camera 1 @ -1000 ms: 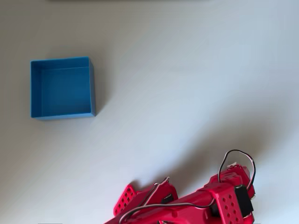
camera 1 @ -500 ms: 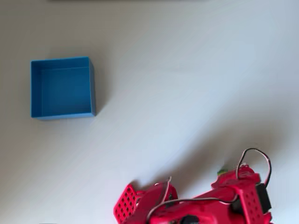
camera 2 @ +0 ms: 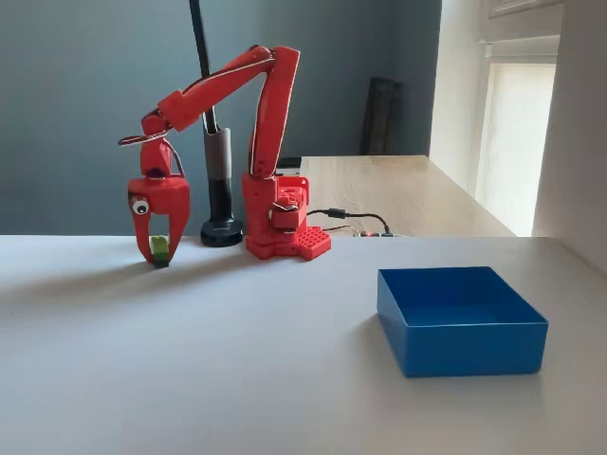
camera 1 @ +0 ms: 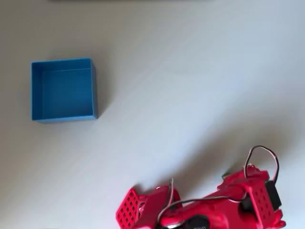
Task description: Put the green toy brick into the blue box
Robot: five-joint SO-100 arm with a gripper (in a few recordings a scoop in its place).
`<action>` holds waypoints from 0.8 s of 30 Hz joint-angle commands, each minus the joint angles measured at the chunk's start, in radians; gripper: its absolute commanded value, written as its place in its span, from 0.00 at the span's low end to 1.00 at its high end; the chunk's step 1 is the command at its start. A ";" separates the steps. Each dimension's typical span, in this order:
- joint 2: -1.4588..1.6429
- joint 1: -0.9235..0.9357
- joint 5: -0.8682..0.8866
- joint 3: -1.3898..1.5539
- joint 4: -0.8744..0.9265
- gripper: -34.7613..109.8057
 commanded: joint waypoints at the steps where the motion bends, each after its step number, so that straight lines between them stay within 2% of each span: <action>1: -0.006 -0.253 -0.017 -0.106 -0.008 0.24; 9: -0.008 -0.580 -0.060 -0.324 -0.005 0.24; 14: -0.008 -0.795 -0.069 -0.449 0.064 0.24; 24: -0.009 -1.187 -0.104 -0.506 0.080 0.24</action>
